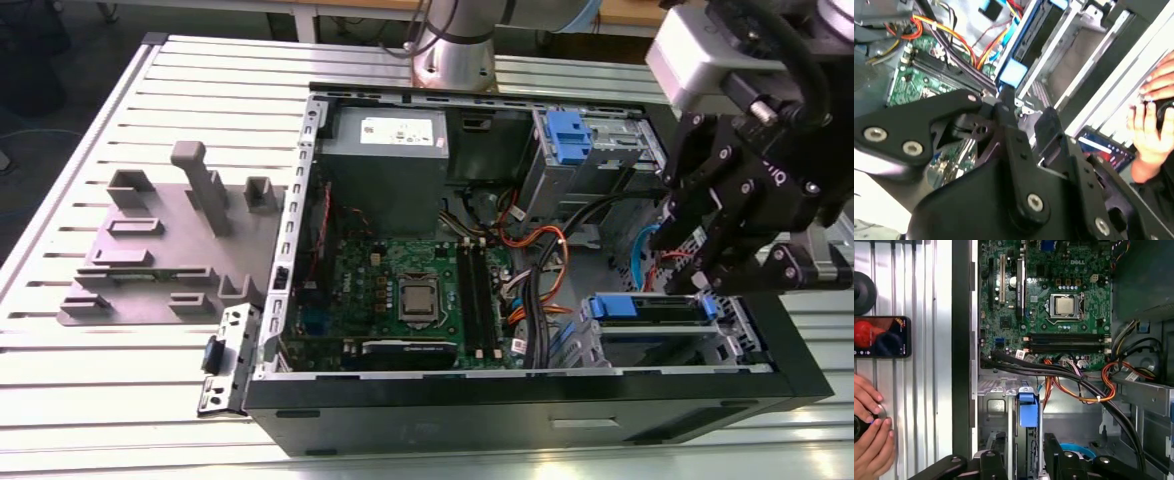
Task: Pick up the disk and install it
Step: 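Insert the disk into the insertion slot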
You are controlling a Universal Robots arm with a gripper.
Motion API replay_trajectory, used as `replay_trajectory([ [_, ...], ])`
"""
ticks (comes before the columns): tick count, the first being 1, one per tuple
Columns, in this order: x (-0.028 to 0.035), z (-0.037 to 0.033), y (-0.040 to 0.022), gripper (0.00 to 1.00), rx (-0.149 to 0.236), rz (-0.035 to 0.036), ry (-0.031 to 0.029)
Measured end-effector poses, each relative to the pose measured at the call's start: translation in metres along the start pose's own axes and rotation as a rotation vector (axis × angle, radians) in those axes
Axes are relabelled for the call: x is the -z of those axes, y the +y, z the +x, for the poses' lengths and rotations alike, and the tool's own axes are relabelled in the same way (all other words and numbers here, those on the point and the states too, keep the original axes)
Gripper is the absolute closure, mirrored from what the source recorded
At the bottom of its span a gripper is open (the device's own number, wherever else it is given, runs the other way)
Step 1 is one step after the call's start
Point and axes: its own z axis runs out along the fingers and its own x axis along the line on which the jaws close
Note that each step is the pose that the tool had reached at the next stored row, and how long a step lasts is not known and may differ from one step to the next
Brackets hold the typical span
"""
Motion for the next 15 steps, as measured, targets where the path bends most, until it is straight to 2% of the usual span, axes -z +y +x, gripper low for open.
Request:
replay_trajectory([
  [5,-0.0091,0.0005,0.0002,0.58,0.0,0.0,0.0001],
  [6,-0.0109,0.0007,0.0003,0.64,0.0,0.0,0.0],
  [7,-0.0127,0.0008,0.0003,0.64,0.0,0.0,0.0],
  [10,-0.0183,0.0011,0.0004,0.82,0.0,0.0,-0.0001],
  [11,-0.0201,0.0011,0.0004,0.82,0.0,0.0,-0.0001],
  [12,-0.0219,0.0012,0.0004,0.88,0.0,0.0,0.0001],
  [15,-0.0273,0.0014,0.0006,0.89,0.0,0.0001,0.0],
])
